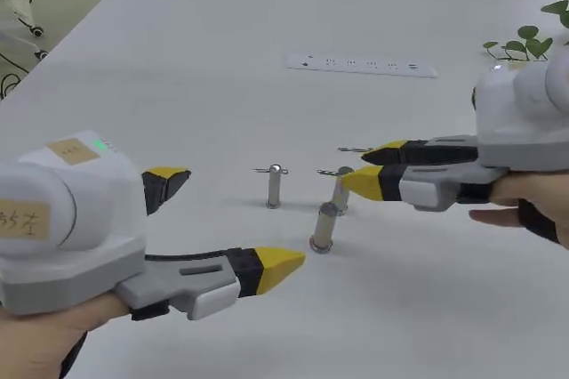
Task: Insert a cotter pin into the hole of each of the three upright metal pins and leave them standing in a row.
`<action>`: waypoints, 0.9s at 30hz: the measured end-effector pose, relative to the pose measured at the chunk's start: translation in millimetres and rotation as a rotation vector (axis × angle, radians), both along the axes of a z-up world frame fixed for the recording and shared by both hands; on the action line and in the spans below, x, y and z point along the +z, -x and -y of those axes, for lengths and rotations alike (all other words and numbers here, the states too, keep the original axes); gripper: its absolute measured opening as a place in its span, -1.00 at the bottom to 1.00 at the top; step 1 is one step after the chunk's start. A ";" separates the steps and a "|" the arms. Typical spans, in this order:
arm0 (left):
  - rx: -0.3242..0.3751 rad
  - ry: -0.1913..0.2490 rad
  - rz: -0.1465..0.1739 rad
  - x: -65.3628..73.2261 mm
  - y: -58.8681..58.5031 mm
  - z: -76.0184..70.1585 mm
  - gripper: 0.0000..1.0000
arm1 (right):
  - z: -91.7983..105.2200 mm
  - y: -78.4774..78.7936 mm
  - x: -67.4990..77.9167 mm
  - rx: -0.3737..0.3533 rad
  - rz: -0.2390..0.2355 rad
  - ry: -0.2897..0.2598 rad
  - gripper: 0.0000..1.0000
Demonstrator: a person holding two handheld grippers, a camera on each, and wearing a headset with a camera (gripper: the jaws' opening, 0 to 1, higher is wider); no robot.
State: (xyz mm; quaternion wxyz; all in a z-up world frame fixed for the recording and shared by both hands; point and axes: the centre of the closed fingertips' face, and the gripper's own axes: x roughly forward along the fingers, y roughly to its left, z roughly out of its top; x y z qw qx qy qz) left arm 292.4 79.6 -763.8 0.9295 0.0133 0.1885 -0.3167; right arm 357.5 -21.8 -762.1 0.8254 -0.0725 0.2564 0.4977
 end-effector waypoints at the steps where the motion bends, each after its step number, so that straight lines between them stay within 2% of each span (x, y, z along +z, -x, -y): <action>1: 0.000 0.001 -0.001 -0.3 0.1 0.4 0.79 | 3.7 -5.2 -0.4 -0.005 0.000 0.014 -0.32; 5: -0.005 0.002 0.003 -0.3 0.2 2.1 0.78 | 13.0 -20.9 0.2 -0.020 0.014 0.039 -0.36; 11: 0.010 0.030 0.016 3.0 -2.1 0.7 0.78 | 27.6 -45.5 -4.9 -0.045 0.030 0.090 -0.46; 18: 0.022 0.032 0.014 1.6 -3.0 -0.7 0.86 | 43.7 -73.3 -27.2 -0.065 0.034 0.186 -0.52; 27: 0.003 0.017 0.025 1.1 -1.7 3.1 0.99 | 43.6 -95.9 -52.8 -0.055 0.006 0.236 -0.55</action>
